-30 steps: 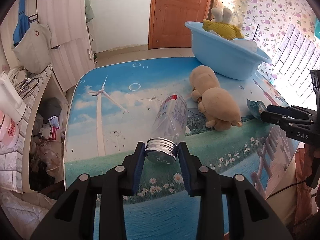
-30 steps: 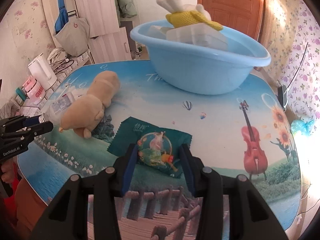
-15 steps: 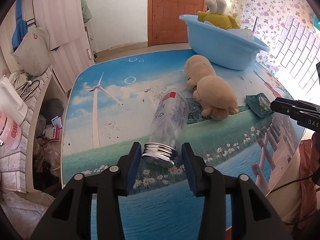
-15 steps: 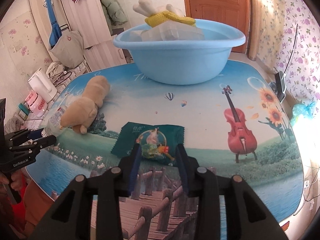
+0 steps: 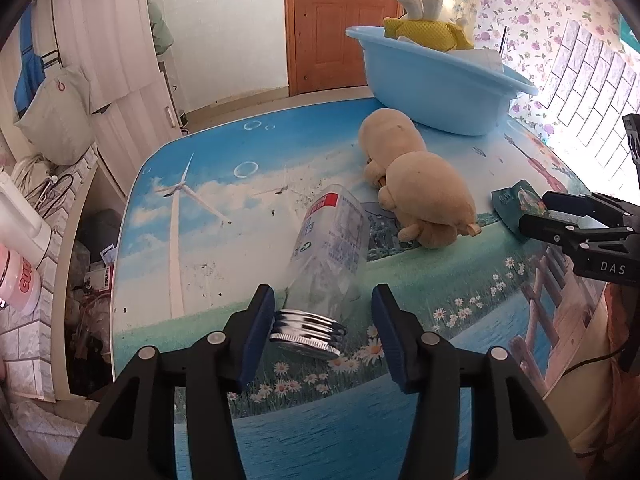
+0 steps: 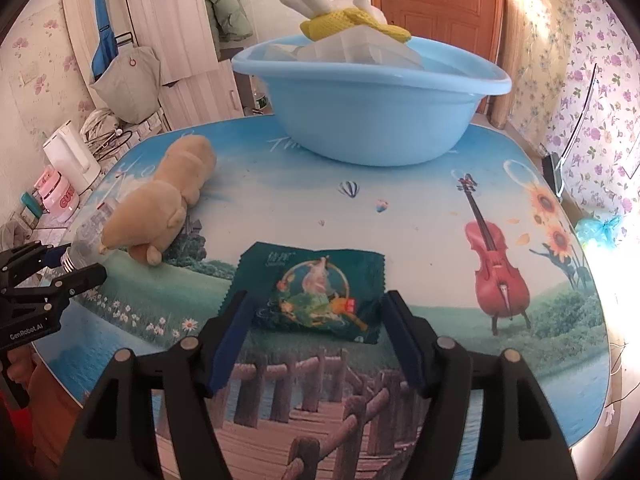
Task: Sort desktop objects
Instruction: 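Lift the bottle with the left tool while the right tool lifts the green packet, then carry the bottle in the left tool while the right tool carries the green packet to the basin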
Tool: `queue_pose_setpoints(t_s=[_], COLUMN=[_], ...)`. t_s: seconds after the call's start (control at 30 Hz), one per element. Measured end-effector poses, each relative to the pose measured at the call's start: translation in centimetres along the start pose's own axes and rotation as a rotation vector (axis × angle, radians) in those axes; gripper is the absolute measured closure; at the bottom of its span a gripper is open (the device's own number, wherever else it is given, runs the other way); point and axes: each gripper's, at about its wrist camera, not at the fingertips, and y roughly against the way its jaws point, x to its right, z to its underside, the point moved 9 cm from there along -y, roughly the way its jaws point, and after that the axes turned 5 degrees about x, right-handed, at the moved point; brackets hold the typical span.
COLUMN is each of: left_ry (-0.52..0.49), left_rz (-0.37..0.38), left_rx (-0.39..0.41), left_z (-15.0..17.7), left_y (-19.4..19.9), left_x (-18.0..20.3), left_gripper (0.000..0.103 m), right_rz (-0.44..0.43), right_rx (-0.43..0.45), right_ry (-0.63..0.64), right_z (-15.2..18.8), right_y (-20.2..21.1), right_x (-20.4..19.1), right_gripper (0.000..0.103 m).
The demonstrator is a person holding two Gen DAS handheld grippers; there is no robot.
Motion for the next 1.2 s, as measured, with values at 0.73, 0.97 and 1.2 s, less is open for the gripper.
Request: queue_pose_setpoints(t_s=[0.73,0.97,1.2], left_ry=[0.0,-0.009,-0.012], left_rz=[0.051,0.046,0.038], left_rx=[0.031,0.051,0.087], left_z=[-0.5,-1.2,-2.5], left_y=[0.2,1.0,2.5], left_x=[1.5,2.2,2.4], left_gripper=[0.064,0.064,0.064], right_rz=[-0.007,-0.036,-0.042], right_rx=[0.048,0.081,0.124], right_ry=[0.022,0.009,-0.009], right_z=[-0.6,-0.6,-1.5], right_y=[-0.1,0.8,2.4], right_x=[0.2,0.1,0.6], right_gripper=[0.057,0.058,0.058])
